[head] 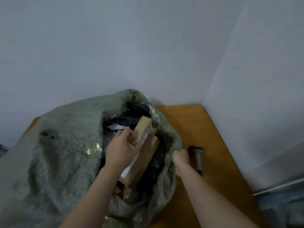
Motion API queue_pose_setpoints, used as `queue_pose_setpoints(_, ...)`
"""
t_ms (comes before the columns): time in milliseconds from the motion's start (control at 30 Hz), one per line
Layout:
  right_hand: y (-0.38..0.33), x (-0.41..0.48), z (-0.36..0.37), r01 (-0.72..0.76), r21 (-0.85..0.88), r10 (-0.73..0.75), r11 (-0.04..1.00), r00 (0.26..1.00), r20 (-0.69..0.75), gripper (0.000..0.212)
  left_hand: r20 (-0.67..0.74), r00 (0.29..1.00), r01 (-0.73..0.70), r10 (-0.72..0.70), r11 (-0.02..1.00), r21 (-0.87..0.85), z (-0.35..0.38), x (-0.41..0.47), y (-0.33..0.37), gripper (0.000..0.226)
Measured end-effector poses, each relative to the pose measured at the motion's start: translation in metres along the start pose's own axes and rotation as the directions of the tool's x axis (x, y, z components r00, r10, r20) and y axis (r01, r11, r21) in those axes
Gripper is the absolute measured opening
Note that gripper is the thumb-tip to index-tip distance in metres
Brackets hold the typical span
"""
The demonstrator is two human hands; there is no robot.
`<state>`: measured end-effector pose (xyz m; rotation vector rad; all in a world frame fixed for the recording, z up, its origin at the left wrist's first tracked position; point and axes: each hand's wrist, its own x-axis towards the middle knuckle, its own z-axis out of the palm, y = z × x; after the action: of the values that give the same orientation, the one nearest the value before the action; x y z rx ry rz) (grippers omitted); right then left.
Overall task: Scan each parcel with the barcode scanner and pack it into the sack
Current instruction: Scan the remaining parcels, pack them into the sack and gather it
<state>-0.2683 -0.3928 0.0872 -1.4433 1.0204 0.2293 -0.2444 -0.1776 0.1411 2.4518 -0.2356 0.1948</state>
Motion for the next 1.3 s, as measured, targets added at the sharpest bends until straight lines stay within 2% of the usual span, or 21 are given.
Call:
queue_pose_setpoints(133, -0.031, -0.020, -0.004, 0.121, 0.128, -0.108, 0.984, 0.988, -0.108, 0.031, -0.013, 0.999, -0.033, 0.034, 0.999, 0.040, -0.017, 0.018, -0.001, 0.036)
queue_pose_setpoints(233, -0.047, -0.041, -0.003, 0.171, 0.203, -0.153, 0.964, 0.983, -0.103, 0.033, -0.010, 0.997, -0.076, 0.077, 0.995, 0.066, -0.032, 0.039, 0.001, 0.035)
queue_pose_setpoints(400, -0.068, -0.074, 0.006, 0.246, 0.087, -0.240, 0.965, 0.968, -0.075, 0.022, 0.073, 0.990, -0.123, 0.117, 0.989, 0.084, -0.045, 0.062, -0.019, 0.015)
queue_pose_setpoints(600, -0.095, -0.084, 0.013, 0.366, 0.025, -0.360, 0.930, 0.922, -0.141, 0.023, 0.236, 0.971, 0.065, -0.045, 0.995, -0.076, -0.073, 0.090, -0.059, 0.003)
queue_pose_setpoints(700, -0.102, -0.081, 0.024, 0.382, 0.013, -0.377, 0.924, 0.916, -0.134, 0.025, 0.263, 0.960, 0.079, -0.101, 0.992, 0.093, -0.086, 0.089, -0.082, 0.017)
queue_pose_setpoints(800, -0.106, -0.074, 0.035, 0.384, 0.025, -0.378, 0.923, 0.918, -0.117, 0.025, 0.073, 0.982, 0.134, -0.175, 0.913, 0.385, -0.096, 0.075, -0.103, 0.024)
queue_pose_setpoints(833, -0.107, -0.072, 0.038, 0.383, 0.032, -0.377, 0.923, 0.919, -0.112, 0.027, 0.053, 0.979, 0.150, -0.199, 0.867, 0.476, -0.100, 0.070, -0.109, 0.029)
queue_pose_setpoints(933, -0.106, -0.068, 0.047, 0.383, 0.043, -0.376, 0.923, 0.920, -0.113, 0.032, 0.155, 0.935, 0.164, -0.318, 0.779, 0.605, -0.108, 0.060, -0.124, 0.062)
queue_pose_setpoints(1000, -0.106, -0.067, 0.052, 0.369, 0.054, -0.362, 0.928, 0.926, -0.107, 0.035, 0.199, 0.912, 0.170, -0.358, 0.773, 0.611, -0.115, 0.058, -0.129, 0.063)
queue_pose_setpoints(1100, -0.109, -0.065, 0.055, 0.344, 0.076, -0.336, 0.936, 0.936, -0.105, 0.038, 0.164, 0.927, 0.166, -0.337, 0.763, 0.625, -0.123, 0.063, -0.131, 0.030)
queue_pose_setpoints(1133, -0.111, -0.065, 0.056, 0.331, 0.094, -0.322, 0.939, 0.942, -0.100, 0.035, 0.167, 0.928, 0.164, -0.333, 0.768, 0.620, -0.126, 0.067, -0.127, 0.026)
queue_pose_setpoints(1233, -0.122, -0.071, 0.057, 0.291, 0.166, -0.285, 0.942, 0.957, -0.059, 0.024, 0.237, 0.938, 0.102, -0.254, 0.853, 0.511, -0.139, 0.089, -0.103, 0.026)
queue_pose_setpoints(1300, -0.136, -0.076, 0.056, 0.300, 0.220, -0.296, 0.928, 0.954, -0.053, 0.029, 0.213, 0.961, 0.082, -0.177, 0.917, 0.390, -0.155, 0.108, -0.077, 0.028)
